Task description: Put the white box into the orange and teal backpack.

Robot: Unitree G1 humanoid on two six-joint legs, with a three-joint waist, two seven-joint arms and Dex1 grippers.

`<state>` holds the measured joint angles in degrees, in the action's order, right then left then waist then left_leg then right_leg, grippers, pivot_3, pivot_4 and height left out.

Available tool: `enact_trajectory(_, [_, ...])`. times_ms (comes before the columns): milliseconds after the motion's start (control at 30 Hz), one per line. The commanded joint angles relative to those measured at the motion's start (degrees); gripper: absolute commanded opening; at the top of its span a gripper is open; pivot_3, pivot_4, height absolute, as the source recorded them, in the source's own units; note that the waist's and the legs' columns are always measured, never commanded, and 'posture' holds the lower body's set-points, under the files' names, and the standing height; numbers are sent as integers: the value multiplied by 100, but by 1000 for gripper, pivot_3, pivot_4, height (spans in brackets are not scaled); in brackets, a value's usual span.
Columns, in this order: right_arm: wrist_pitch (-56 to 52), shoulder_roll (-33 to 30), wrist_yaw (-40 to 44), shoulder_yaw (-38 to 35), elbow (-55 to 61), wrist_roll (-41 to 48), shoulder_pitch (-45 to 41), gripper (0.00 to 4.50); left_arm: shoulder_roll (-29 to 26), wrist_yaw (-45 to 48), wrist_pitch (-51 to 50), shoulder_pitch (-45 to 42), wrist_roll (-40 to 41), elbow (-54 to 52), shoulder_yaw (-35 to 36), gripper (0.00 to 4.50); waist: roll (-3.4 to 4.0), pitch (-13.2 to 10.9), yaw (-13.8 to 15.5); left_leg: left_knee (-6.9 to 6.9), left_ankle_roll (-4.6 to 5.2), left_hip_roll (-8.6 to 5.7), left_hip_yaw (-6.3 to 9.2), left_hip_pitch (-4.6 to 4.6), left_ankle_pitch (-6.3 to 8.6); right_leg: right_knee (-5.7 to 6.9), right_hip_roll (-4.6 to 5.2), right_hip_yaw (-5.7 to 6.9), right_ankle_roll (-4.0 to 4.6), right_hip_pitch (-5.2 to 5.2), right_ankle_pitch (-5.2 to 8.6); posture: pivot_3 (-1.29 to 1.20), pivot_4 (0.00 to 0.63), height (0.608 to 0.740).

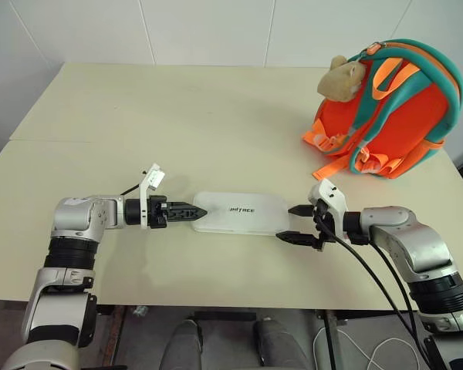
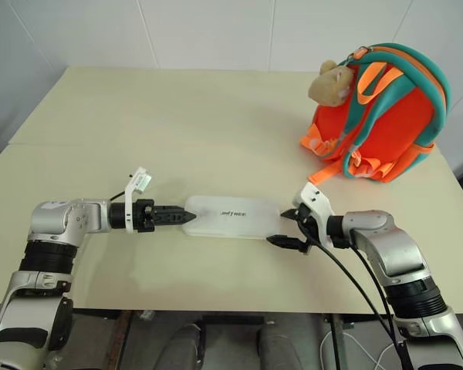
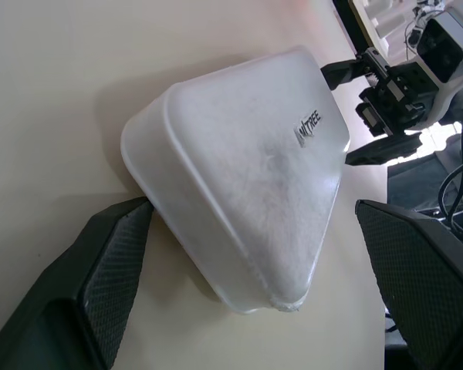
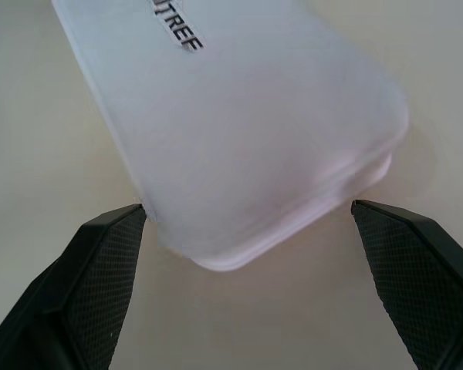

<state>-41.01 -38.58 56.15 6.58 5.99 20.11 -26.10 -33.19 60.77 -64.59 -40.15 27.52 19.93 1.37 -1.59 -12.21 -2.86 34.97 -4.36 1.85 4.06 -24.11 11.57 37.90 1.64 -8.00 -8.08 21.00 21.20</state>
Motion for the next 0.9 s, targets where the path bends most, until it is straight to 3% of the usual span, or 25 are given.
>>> enact_trajectory(33, [177,79,-41,11,21,-21,-75,4500,168,-280,-429,50,25,392,-70,4487,1,0,1,2,0,-3,0,5,0,-4,2,0,-4,-8,-2,0,150,740])
enact_trajectory(233, [353,281,-110,52,-98,-112,-190,4500,492,-494,-1767,-121,476,506,92,4487,1,0,-12,2,4,-9,2,27,2,-29,8,-1,-15,-43,-8,0,150,740])
enact_trajectory(633, [551,221,-183,-42,-82,-197,9,4500,703,-802,-2375,-222,880,681,501,4487,1,1,-10,-3,-3,-7,4,14,18,-42,9,1,-16,-34,2,0,150,740])
enact_trajectory(733, [621,150,-219,-123,-46,-213,142,4500,763,-845,-2444,-182,982,641,612,3903,1,0,-15,-2,-3,-8,4,13,18,-43,10,1,-17,-34,2,0,150,740])
enact_trajectory(900, [609,126,-326,-283,131,-166,318,4500,912,-1068,-2532,-79,1055,460,763,2415,1,0,-17,-3,-3,-7,4,9,18,-45,10,1,-17,-30,2,0,150,740])
